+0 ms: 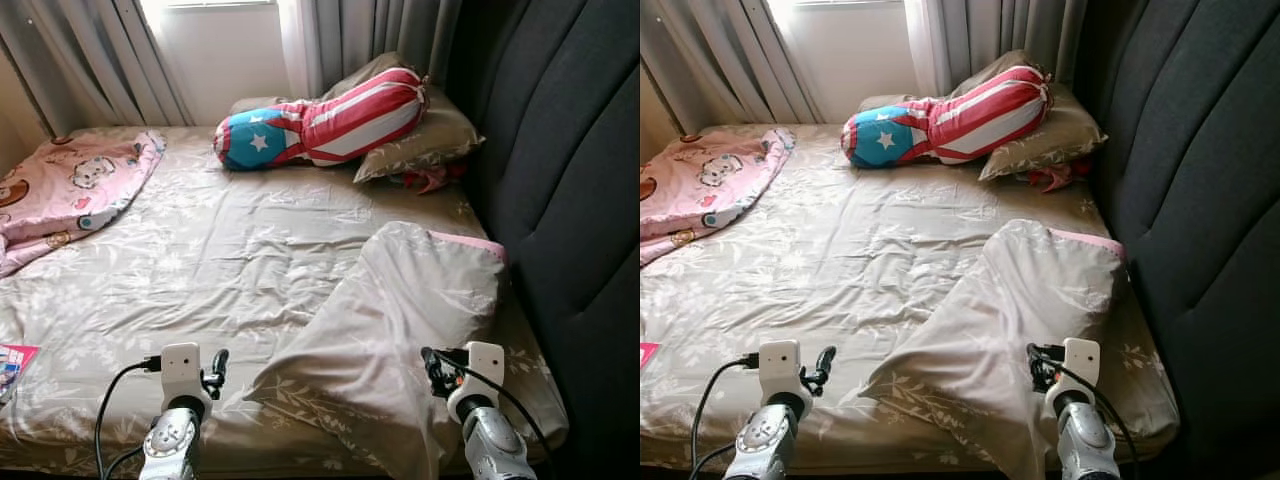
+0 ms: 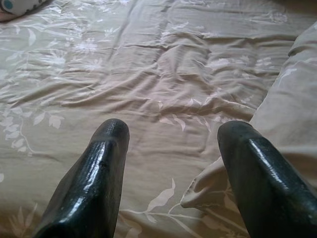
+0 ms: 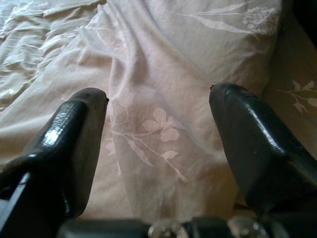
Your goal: Clean up the room
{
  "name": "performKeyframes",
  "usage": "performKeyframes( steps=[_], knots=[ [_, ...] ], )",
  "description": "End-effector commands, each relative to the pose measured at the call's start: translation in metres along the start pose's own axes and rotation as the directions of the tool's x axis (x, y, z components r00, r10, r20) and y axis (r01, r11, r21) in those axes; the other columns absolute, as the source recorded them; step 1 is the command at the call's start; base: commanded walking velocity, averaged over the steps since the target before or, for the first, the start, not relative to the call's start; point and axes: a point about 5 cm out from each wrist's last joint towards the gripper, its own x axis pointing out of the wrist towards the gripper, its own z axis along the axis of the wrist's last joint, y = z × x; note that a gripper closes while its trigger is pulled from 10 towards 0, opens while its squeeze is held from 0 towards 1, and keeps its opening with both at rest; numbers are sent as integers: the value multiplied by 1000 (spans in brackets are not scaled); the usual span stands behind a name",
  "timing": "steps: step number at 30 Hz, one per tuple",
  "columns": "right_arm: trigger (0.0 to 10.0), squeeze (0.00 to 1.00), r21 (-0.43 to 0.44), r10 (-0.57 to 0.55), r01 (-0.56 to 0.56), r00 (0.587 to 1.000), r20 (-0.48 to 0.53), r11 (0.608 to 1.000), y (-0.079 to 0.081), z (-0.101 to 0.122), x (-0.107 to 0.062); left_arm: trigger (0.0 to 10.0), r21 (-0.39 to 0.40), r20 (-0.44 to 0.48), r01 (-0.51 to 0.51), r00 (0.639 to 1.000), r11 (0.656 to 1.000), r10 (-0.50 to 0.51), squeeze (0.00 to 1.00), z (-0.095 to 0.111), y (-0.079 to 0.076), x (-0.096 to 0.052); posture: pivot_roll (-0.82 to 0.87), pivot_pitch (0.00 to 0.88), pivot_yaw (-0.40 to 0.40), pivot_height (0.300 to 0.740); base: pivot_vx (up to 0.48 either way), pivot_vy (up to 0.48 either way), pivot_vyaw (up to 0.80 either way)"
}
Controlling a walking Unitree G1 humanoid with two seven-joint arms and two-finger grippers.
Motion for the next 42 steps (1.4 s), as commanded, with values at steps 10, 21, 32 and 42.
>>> performKeyframes(
  steps=[10,21,32,42],
  knots=[
    [10000,0,-3,-6,6,1000,-4,1000,0,0,1,10000,-21,8,-9,1000,1000,9,0,3,1,2,-91,0,27,691,0,0,0],
    [10000,0,1,-1,1,1000,3,1000,1,2,2,10000,-17,6,-2,1000,1000,2,0,3,0,2,-86,4,25,671,0,0,0],
    [10000,0,-3,-7,7,1000,-4,1000,0,2,2,10000,-14,8,1,1000,1000,-1,0,4,0,3,-83,8,27,671,0,0,0],
    [10000,0,-2,-15,15,1000,-11,1000,-2,2,2,10000,-16,6,3,1000,1000,-3,0,5,1,3,-81,9,29,671,0,0,0]
  ],
)
